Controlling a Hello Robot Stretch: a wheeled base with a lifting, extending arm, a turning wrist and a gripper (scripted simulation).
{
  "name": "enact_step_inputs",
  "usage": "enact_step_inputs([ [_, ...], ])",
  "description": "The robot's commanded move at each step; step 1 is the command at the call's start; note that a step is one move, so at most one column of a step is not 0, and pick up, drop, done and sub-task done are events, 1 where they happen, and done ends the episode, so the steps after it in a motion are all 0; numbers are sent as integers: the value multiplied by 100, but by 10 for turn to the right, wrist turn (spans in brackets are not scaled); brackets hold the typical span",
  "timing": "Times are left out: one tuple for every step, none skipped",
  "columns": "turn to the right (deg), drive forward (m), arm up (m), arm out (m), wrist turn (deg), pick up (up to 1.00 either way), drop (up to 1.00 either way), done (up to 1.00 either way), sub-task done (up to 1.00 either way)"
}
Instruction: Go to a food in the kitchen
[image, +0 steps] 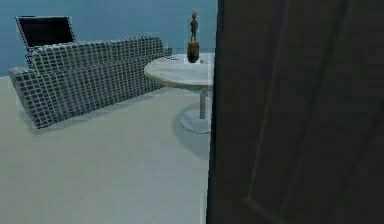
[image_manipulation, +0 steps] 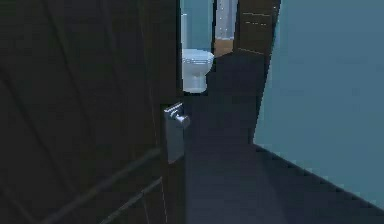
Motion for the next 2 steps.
enact_step_inputs([
  [-450, 0, 0, 0, 0, 0, 0, 0, 0],
  [-120, 0, 0, 0, 0, 0, 0, 0, 0],
])
